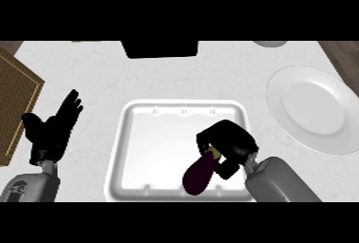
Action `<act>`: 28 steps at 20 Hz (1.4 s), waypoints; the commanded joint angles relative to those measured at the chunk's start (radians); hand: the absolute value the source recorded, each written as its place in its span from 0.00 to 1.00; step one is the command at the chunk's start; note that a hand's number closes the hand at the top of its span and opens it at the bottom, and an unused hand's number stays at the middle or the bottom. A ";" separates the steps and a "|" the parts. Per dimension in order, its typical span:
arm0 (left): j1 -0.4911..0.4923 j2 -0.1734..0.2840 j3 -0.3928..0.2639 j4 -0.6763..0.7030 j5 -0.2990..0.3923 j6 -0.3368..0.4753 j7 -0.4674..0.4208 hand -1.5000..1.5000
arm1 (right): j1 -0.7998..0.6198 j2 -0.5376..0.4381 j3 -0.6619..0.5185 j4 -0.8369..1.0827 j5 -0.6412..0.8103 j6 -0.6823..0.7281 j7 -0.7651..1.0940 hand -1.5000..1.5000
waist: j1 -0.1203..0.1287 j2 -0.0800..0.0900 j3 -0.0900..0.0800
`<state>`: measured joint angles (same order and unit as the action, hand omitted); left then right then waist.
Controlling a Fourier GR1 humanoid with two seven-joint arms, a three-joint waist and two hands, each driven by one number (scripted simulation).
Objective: Pick the eggplant from the tray and place it in the plate
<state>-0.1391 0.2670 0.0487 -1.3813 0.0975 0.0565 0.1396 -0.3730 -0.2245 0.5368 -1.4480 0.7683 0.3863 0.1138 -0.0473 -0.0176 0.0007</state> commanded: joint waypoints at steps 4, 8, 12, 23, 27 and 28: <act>0.032 0.015 0.035 0.003 -0.002 0.019 -0.021 0.50 | 0.211 -0.196 -0.126 -0.406 -0.033 -0.250 -0.248 1.00 | -0.044 -0.004 0.002; 0.012 0.014 0.028 0.006 0.013 -0.009 -0.007 0.50 | 0.318 -0.252 -0.330 -0.546 -0.096 -0.352 -0.270 1.00 | -0.029 0.007 0.001; 0.013 -0.009 0.002 -0.023 -0.015 0.012 -0.015 0.50 | 0.525 -0.282 -0.488 -0.659 -0.197 -0.392 -0.295 1.00 | -0.004 0.010 0.001; -0.060 -0.045 -0.022 0.006 -0.047 0.008 0.017 0.50 | 0.297 -0.361 -0.838 -0.207 -0.484 -0.228 -0.369 1.00 | 0.049 0.021 0.000; 0.002 -0.035 -0.012 -0.029 -0.039 -0.020 0.000 0.50 | 0.150 -0.384 -0.838 0.053 -0.416 -0.260 -0.448 1.00 | 0.061 0.021 0.000; -0.009 -0.040 -0.029 -0.040 -0.043 -0.025 0.009 0.50 | 0.088 -0.412 -0.861 0.143 -0.430 -0.252 -0.467 1.00 | 0.068 0.023 0.000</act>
<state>-0.1503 0.2414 0.0337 -1.4265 0.0651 0.0375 0.1640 -0.1385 -0.5746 -0.2691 -1.5382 0.3482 0.1151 -0.2967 0.0082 0.0024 0.0007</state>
